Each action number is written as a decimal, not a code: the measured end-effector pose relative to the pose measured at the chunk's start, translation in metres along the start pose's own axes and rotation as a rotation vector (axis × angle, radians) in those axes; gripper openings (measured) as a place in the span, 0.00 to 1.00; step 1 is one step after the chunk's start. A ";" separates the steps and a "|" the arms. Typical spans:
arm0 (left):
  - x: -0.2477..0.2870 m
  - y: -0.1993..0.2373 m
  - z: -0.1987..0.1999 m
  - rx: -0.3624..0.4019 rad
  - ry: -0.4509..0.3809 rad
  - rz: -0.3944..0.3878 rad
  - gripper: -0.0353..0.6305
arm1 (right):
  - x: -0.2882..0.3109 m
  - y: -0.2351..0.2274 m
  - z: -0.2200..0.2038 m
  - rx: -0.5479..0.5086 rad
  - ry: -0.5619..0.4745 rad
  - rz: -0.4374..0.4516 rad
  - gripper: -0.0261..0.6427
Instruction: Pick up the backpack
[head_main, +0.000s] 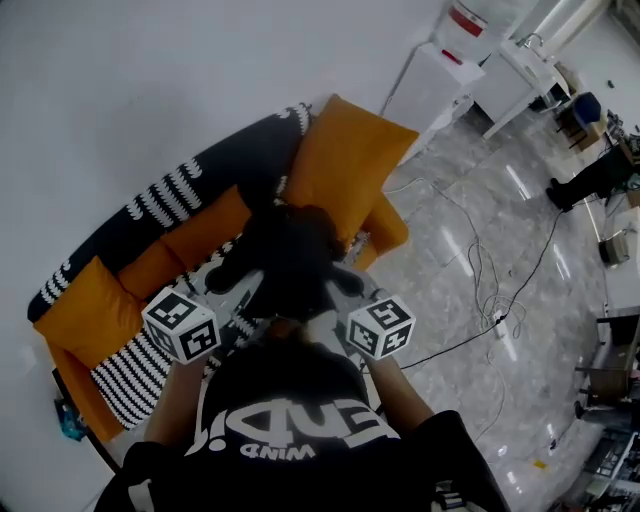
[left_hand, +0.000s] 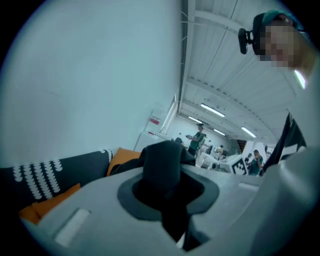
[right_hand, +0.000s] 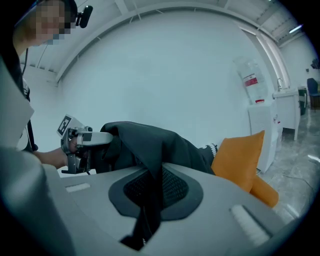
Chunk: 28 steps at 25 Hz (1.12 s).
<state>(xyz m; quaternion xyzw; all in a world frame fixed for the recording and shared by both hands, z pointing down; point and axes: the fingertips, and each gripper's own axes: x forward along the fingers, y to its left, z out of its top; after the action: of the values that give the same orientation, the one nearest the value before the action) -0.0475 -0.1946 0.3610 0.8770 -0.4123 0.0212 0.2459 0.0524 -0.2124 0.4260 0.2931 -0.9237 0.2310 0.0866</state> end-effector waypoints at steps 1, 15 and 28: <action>0.001 -0.003 0.001 0.000 -0.002 -0.005 0.16 | -0.003 -0.001 0.001 0.004 -0.006 -0.006 0.06; 0.005 -0.036 -0.022 -0.033 0.014 0.052 0.16 | -0.028 -0.006 -0.020 0.028 0.034 0.130 0.06; -0.042 -0.045 -0.059 -0.043 0.045 0.093 0.15 | -0.036 0.046 -0.067 -0.060 0.136 0.272 0.06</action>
<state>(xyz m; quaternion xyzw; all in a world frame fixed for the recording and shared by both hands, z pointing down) -0.0325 -0.1143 0.3837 0.8506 -0.4473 0.0436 0.2728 0.0567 -0.1284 0.4570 0.1461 -0.9534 0.2322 0.1258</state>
